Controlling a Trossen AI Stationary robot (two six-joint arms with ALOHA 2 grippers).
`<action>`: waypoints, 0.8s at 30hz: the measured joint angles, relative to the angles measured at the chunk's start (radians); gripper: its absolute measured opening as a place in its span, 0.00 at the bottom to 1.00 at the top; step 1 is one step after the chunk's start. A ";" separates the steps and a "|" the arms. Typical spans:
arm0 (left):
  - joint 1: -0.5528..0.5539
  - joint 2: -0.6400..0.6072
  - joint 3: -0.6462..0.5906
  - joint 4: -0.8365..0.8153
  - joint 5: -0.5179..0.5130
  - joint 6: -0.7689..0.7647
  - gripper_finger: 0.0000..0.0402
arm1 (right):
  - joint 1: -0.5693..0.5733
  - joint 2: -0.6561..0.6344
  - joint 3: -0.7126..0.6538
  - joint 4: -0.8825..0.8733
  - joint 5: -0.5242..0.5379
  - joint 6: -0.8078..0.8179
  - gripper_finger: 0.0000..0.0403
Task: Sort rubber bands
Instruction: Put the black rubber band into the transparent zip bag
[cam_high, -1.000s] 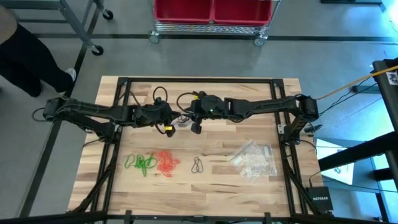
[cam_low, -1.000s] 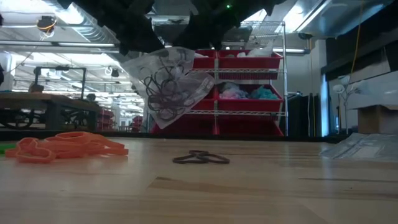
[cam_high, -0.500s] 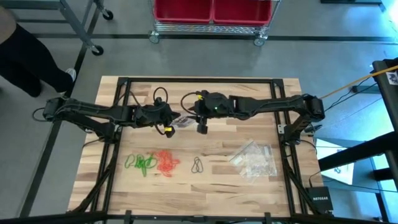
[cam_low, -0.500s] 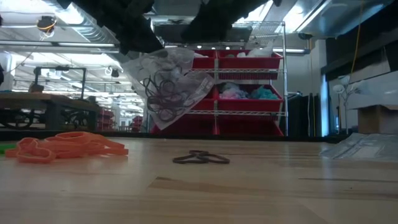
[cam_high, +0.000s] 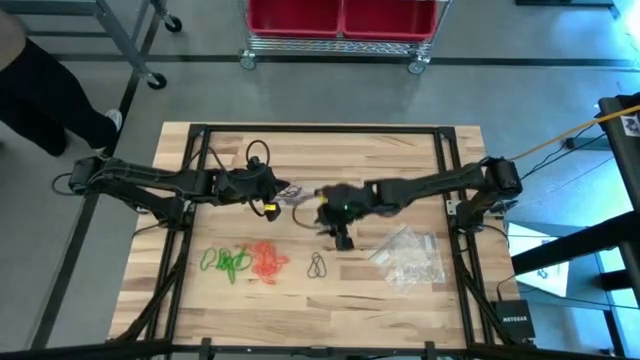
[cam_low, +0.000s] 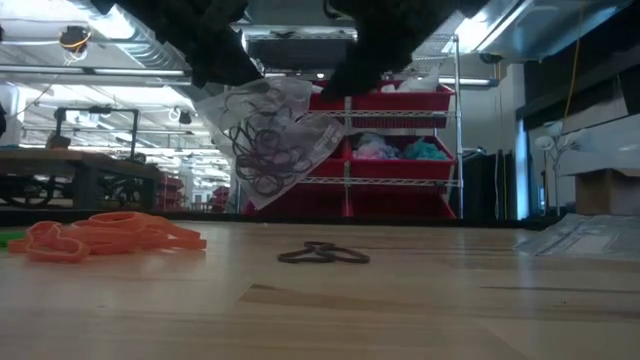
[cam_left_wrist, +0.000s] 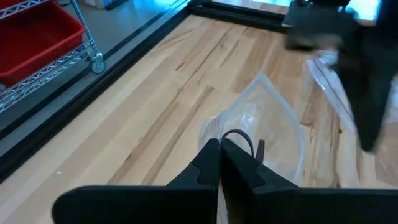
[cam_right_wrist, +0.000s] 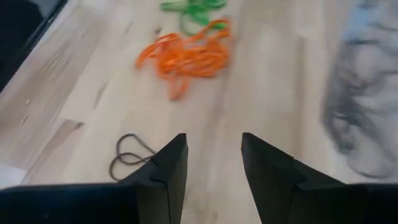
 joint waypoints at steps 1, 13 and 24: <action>0.000 0.000 0.000 -0.001 0.000 -0.002 0.00 | 0.016 0.010 -0.021 0.033 0.000 -0.006 0.36; 0.000 0.000 0.000 0.001 0.000 -0.029 0.00 | 0.072 0.243 -0.065 0.184 -0.087 -0.072 0.31; 0.000 0.000 0.000 0.000 0.000 -0.035 0.00 | 0.068 0.349 -0.064 0.278 -0.079 -0.051 0.28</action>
